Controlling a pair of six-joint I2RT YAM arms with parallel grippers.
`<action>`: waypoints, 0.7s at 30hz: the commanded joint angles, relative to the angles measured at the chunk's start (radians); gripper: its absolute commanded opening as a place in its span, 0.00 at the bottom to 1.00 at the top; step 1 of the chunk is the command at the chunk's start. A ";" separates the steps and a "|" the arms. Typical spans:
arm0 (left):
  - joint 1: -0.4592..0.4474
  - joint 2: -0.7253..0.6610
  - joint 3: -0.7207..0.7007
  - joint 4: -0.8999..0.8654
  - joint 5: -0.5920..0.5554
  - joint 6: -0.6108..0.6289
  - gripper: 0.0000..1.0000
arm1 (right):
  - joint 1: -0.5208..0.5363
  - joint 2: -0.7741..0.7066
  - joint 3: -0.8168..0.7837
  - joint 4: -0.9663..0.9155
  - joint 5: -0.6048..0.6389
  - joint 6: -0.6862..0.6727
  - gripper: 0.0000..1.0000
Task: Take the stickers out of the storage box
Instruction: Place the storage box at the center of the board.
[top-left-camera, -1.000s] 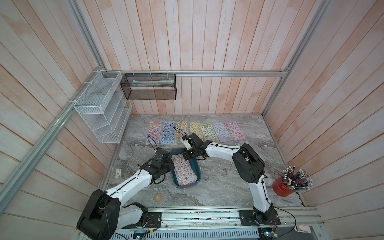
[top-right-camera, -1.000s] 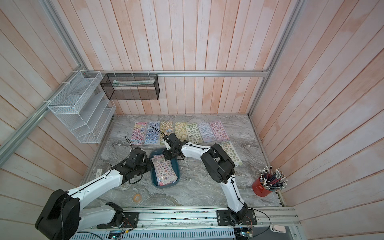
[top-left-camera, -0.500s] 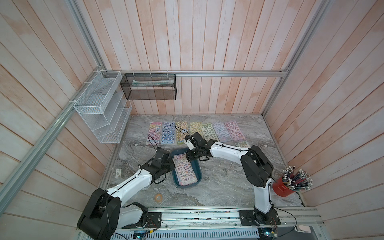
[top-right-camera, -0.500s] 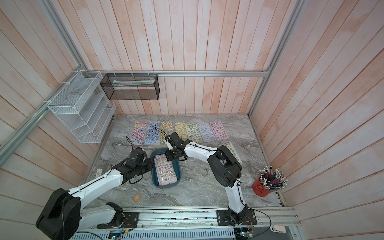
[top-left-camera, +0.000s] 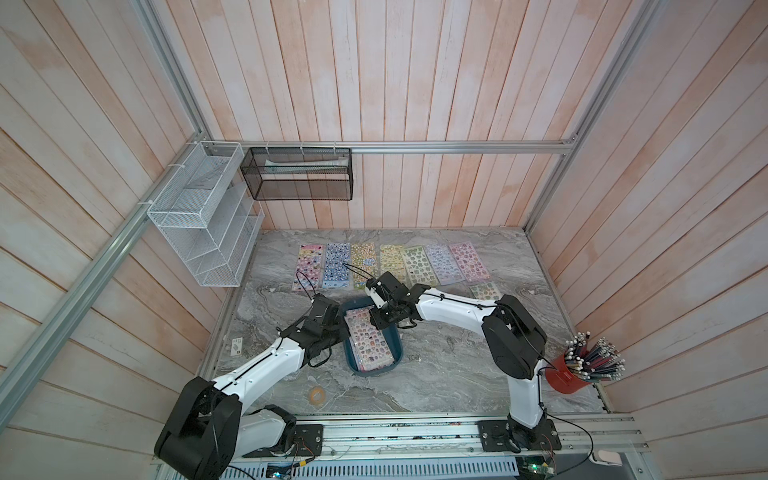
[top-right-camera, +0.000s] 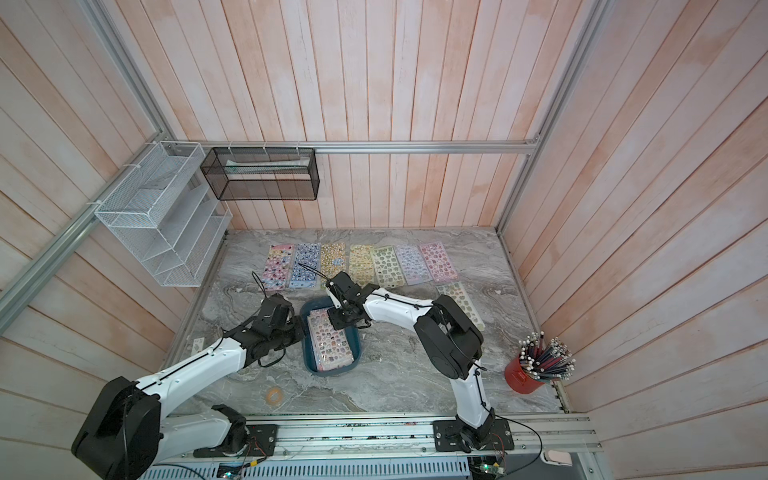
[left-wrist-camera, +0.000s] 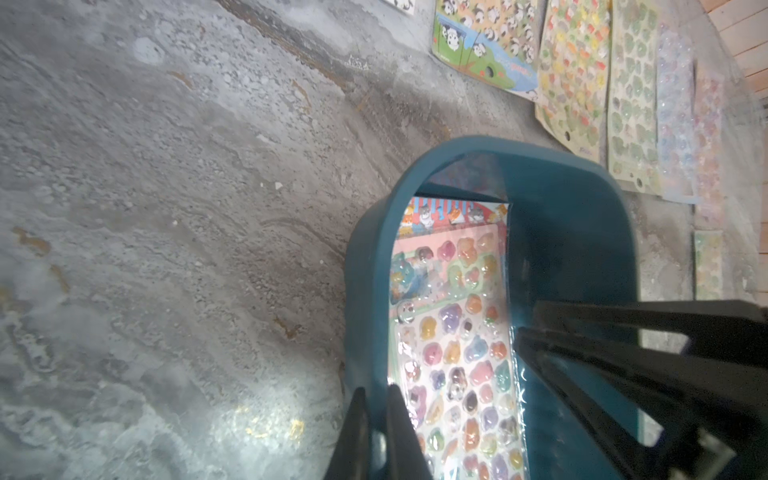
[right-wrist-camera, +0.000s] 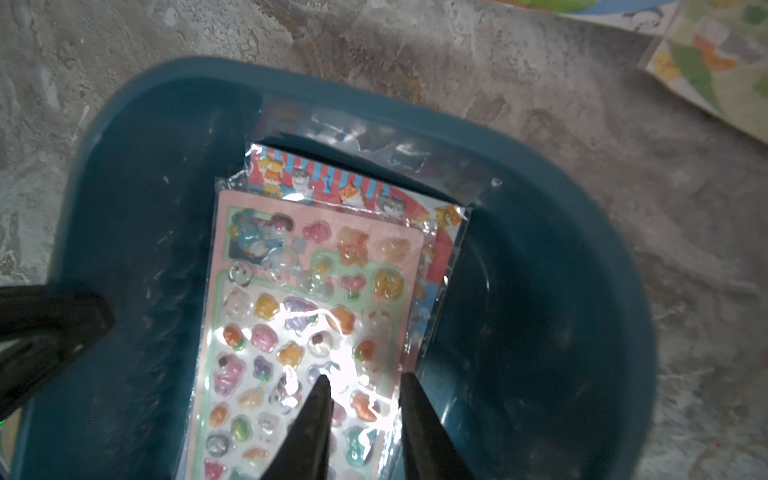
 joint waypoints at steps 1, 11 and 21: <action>0.004 -0.010 0.050 -0.036 -0.048 0.054 0.00 | -0.007 -0.093 -0.026 -0.003 -0.002 0.004 0.39; 0.006 -0.105 0.044 -0.105 -0.084 0.090 0.42 | -0.014 -0.289 -0.071 -0.030 0.000 -0.008 0.46; -0.041 -0.115 0.180 -0.198 -0.077 0.081 0.49 | -0.032 -0.199 -0.139 -0.010 0.038 -0.011 0.44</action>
